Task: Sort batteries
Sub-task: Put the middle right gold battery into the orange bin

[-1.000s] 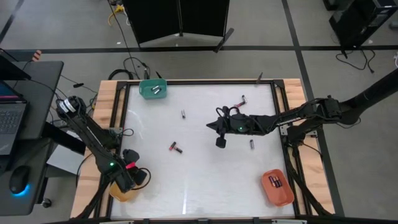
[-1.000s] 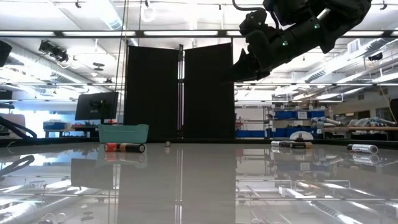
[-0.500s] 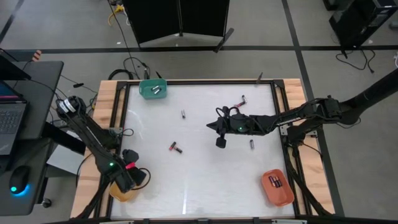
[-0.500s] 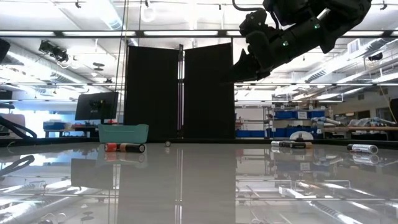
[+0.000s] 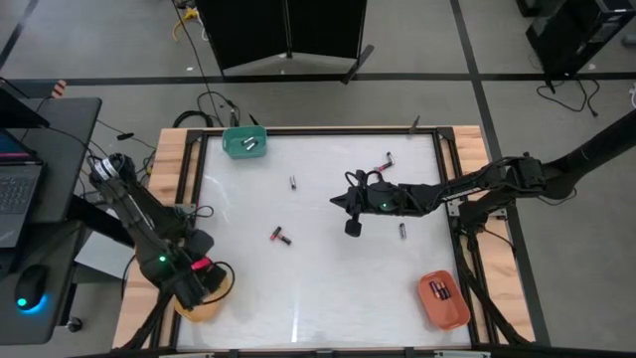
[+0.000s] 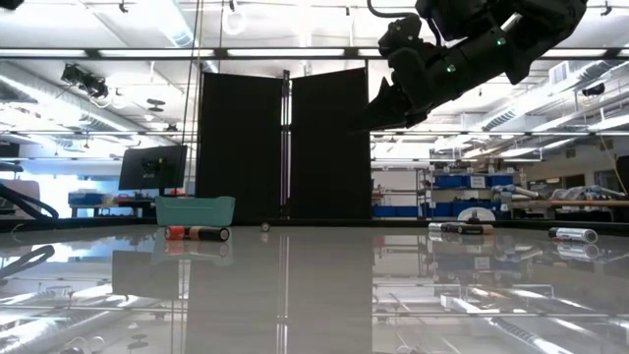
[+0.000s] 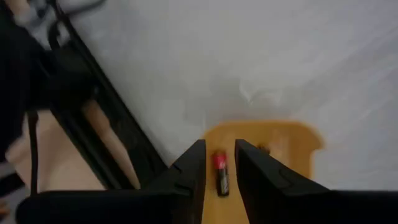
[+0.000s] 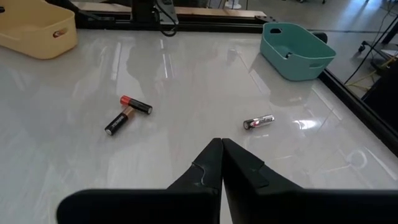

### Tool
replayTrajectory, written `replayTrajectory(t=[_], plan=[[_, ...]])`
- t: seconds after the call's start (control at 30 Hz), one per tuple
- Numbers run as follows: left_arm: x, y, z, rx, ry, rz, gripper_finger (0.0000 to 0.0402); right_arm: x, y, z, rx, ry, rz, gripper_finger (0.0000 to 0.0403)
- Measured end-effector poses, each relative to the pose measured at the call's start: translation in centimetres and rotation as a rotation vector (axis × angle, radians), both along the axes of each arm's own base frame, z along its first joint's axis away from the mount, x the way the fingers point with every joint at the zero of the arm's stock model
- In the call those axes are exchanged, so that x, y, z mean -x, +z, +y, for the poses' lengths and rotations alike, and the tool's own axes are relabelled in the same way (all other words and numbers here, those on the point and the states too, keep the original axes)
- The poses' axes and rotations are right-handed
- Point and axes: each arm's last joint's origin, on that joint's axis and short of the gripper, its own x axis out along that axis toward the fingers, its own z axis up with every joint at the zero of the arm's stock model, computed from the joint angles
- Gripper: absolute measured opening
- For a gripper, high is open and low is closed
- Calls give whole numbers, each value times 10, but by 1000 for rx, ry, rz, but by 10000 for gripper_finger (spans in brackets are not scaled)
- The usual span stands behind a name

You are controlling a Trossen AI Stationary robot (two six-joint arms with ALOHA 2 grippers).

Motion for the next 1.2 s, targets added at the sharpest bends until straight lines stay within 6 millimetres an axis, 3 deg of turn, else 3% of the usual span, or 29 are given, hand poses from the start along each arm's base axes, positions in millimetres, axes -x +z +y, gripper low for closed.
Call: replayTrajectory(t=[0.13,0.43,0.7,0.97,1.2], plan=[[-4,10,4,-46,-13,-43,71,0,0,0,0,0,2,20],[-29,7,26,-142,-105,-75,14,1,-2,0,-2,-1,25,20],[-76,9,55,-180,-273,-199,6,2,-1,6,7,73,34,20],[-123,14,98,-294,-431,-359,6,19,12,7,25,5,98,20],[-143,-14,144,-264,-477,-480,6,39,34,16,36,1,82,20]])
